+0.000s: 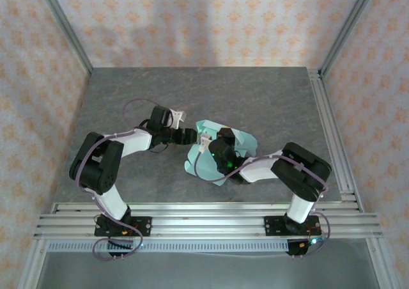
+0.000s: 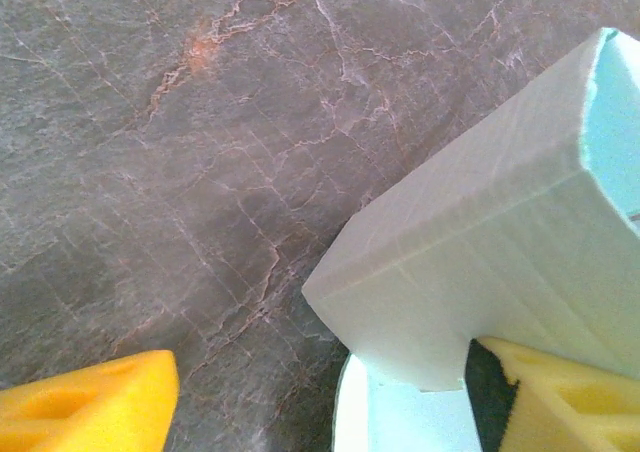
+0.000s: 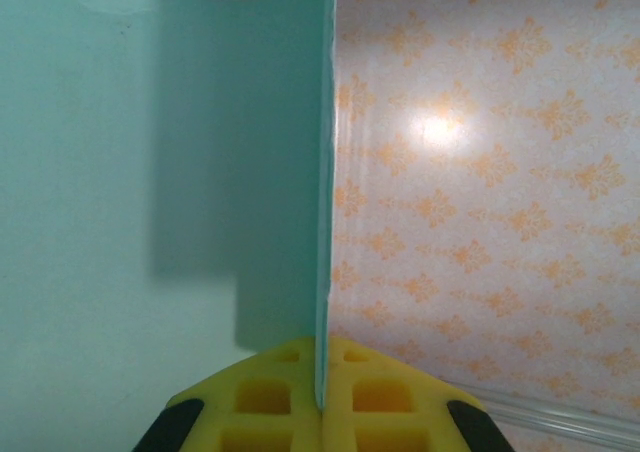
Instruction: Fold the paper box
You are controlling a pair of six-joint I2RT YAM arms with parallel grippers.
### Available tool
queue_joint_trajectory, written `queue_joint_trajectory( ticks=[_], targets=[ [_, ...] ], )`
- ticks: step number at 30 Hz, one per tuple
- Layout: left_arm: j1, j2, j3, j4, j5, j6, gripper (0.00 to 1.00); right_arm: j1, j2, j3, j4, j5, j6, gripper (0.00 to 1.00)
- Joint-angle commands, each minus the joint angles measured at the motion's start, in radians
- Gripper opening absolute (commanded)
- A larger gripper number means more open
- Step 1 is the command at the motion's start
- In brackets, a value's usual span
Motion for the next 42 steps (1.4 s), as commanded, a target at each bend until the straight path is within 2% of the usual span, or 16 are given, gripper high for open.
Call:
queue_joint_trajectory(
  ticks=[1,9,13,26,29,36,42],
  targets=[
    [-0.016,-0.004,0.009,0.029,0.031,0.034,0.74,0.007,0.013,-0.016,-0.006,-0.018,-0.005,0.00],
    [-0.033,-0.004,0.020,0.025,0.040,0.048,0.72,0.008,-0.011,-0.010,-0.068,-0.044,0.043,0.00],
    [-0.035,0.009,0.020,0.031,0.037,0.053,0.64,0.007,-0.038,-0.012,-0.126,-0.077,0.089,0.00],
    [-0.051,0.055,0.041,0.050,0.036,0.047,0.54,0.008,-0.092,-0.005,-0.275,-0.148,0.186,0.00],
    [-0.058,0.057,0.045,0.054,0.038,0.045,0.49,0.007,-0.088,0.000,-0.289,-0.150,0.192,0.00],
    [-0.073,0.033,0.033,0.053,0.046,0.047,0.47,0.007,-0.081,0.013,-0.304,-0.155,0.214,0.00],
    [-0.073,0.009,0.012,0.042,0.037,0.076,0.51,-0.003,-0.085,0.018,-0.340,-0.168,0.249,0.00]
  ],
)
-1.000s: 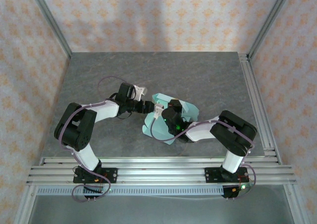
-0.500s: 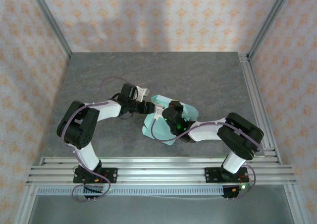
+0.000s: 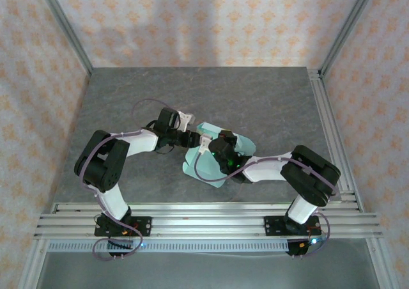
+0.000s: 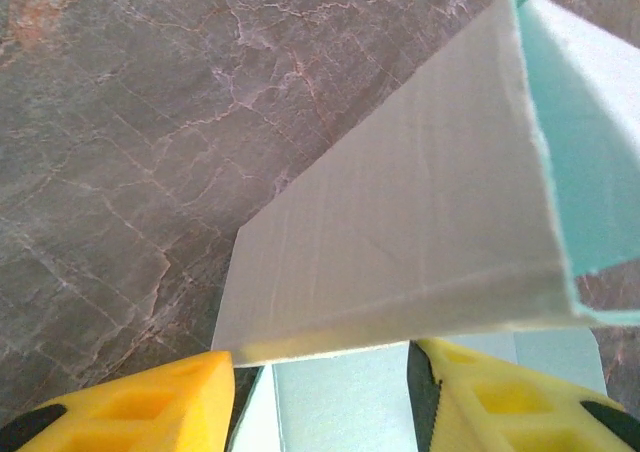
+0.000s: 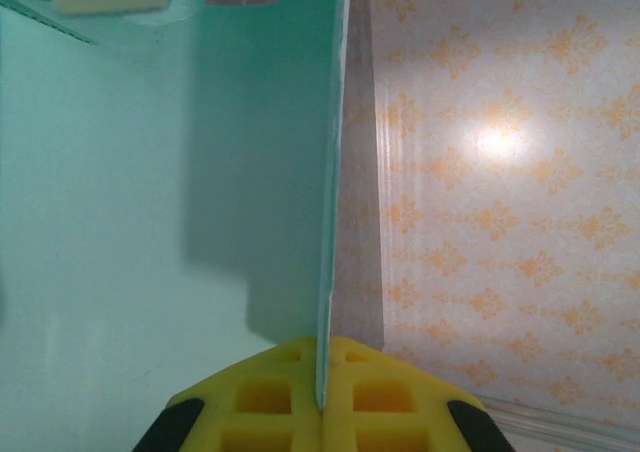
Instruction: Fold the paper box
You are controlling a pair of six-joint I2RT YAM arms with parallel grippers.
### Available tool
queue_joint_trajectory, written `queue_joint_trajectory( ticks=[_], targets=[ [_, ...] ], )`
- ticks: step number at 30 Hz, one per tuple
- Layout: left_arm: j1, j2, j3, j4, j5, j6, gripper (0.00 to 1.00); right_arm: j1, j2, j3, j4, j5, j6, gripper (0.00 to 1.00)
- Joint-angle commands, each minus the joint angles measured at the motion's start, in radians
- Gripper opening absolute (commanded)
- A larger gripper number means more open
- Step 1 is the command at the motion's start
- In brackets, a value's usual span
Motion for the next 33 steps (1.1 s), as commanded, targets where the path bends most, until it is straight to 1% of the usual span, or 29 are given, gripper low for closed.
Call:
queue_joint_trajectory(
  ticks=[1,7,12,15,17,23,27,28,29,33],
  targets=[
    [-0.005,-0.032,-0.008,0.018,0.002,0.042,0.51,-0.004,-0.005,0.005,-0.114,-0.062,0.025,0.00],
    [-0.006,-0.042,-0.020,0.031,0.039,0.082,0.50,-0.019,-0.013,0.009,-0.140,-0.068,0.033,0.00],
    [-0.005,-0.021,-0.009,0.040,0.069,0.108,0.51,-0.021,-0.018,0.016,-0.164,-0.082,0.042,0.00],
    [-0.004,-0.008,0.002,0.046,0.053,0.116,0.52,-0.020,-0.020,0.021,-0.181,-0.089,0.049,0.00],
    [-0.001,-0.011,-0.007,0.069,0.061,0.122,0.53,-0.022,-0.023,0.021,-0.190,-0.090,0.051,0.00],
    [0.009,-0.011,-0.024,0.094,0.096,0.202,0.55,-0.029,-0.035,0.016,-0.214,-0.102,0.063,0.00],
    [0.013,-0.001,-0.047,0.151,0.122,0.231,0.53,-0.037,-0.043,0.014,-0.224,-0.116,0.064,0.00],
    [0.013,0.003,-0.046,0.153,0.129,0.239,0.50,-0.039,-0.045,0.014,-0.229,-0.123,0.064,0.00],
    [0.012,0.008,-0.047,0.155,0.131,0.246,0.49,-0.040,-0.049,0.016,-0.239,-0.133,0.063,0.00],
    [0.012,0.005,-0.058,0.169,0.131,0.258,0.50,-0.047,-0.057,0.013,-0.247,-0.153,0.039,0.00]
  ],
)
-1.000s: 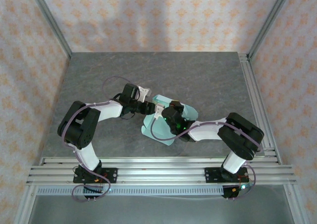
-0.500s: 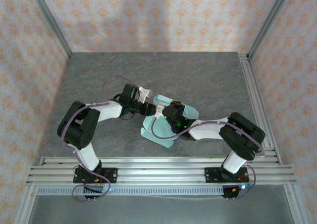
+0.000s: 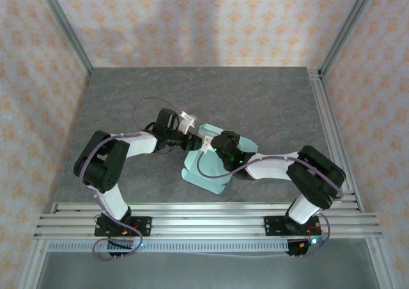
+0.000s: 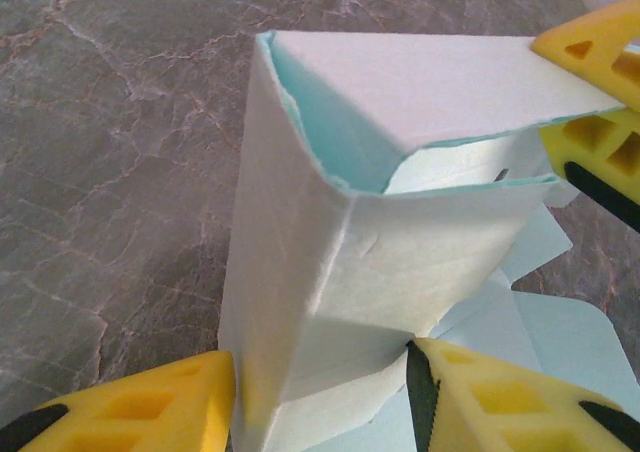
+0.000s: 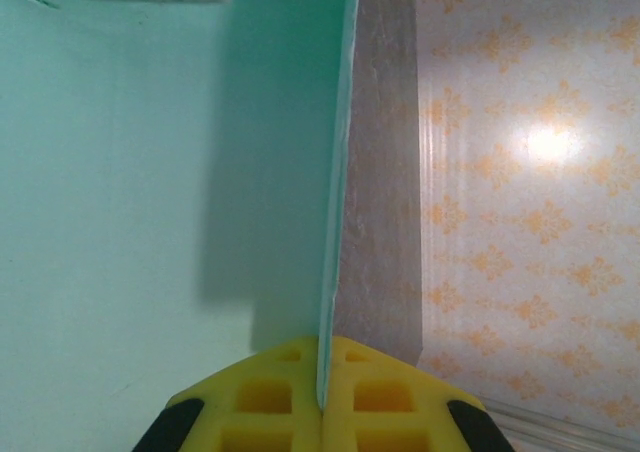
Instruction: Fold the paper box
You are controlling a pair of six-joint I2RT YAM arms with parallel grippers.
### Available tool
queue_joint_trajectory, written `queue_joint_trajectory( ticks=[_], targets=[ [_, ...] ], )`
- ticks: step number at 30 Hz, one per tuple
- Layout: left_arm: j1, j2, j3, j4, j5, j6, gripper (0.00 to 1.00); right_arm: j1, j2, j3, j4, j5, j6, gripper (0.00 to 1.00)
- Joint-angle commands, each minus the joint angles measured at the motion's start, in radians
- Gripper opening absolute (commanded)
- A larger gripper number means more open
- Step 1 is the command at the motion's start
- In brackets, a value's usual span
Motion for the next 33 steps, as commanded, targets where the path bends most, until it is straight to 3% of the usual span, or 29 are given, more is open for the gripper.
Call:
queue_joint_trajectory(
  ticks=[1,9,26,33],
  targets=[
    [0.006,0.004,-0.022,0.066,0.020,0.040,0.50,-0.004,-0.015,-0.006,-0.089,-0.051,-0.036,0.00],
    [0.002,-0.045,-0.071,0.148,0.010,0.029,0.50,-0.026,-0.045,-0.045,0.035,-0.063,-0.123,0.04],
    [-0.025,-0.043,-0.076,0.155,-0.019,0.044,0.49,-0.033,-0.093,0.065,-0.242,-0.148,0.046,0.03],
    [-0.045,-0.068,-0.077,0.144,-0.022,0.043,0.49,-0.033,-0.094,0.098,-0.282,-0.112,0.034,0.02]
  ],
)
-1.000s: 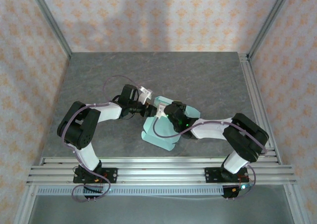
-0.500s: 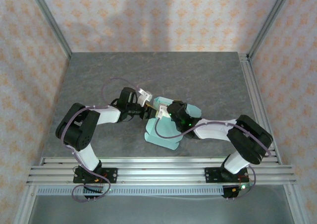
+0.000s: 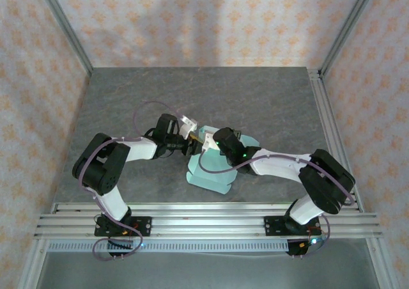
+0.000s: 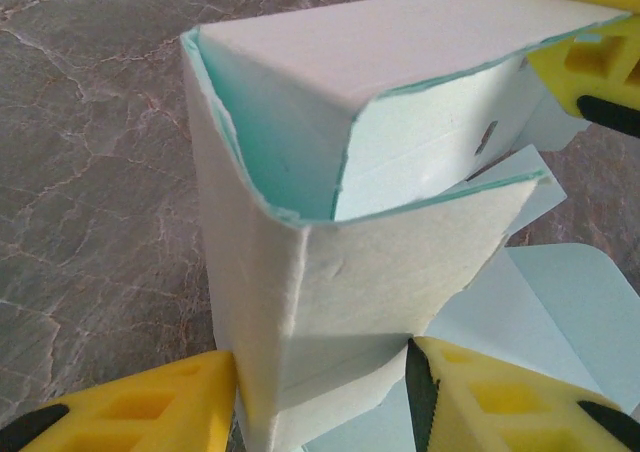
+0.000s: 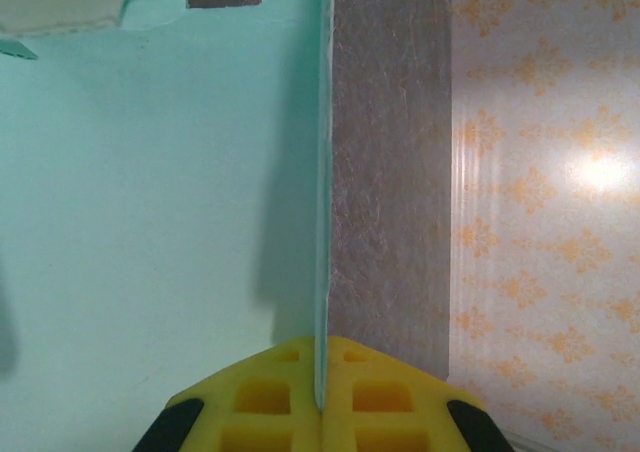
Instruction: Fold the paper box
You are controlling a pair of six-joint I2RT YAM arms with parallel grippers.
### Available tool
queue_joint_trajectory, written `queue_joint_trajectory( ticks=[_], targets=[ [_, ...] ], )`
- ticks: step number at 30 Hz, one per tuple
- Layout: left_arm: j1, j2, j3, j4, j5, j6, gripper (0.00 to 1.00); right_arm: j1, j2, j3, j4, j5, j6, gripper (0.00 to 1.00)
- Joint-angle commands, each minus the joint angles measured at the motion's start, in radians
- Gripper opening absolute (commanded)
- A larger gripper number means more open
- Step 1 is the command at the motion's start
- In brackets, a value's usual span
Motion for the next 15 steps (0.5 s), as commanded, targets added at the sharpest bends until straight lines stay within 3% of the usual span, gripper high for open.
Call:
queue_joint_trajectory(
  ticks=[1,15],
  targets=[
    [-0.017,-0.045,0.014,0.016,-0.017,0.015,0.49,-0.001,-0.014,0.030,-0.068,0.015,0.012,0.02],
    [-0.016,-0.083,0.002,-0.004,-0.053,0.016,0.52,-0.009,-0.008,0.083,-0.177,0.017,0.081,0.03]
  ],
)
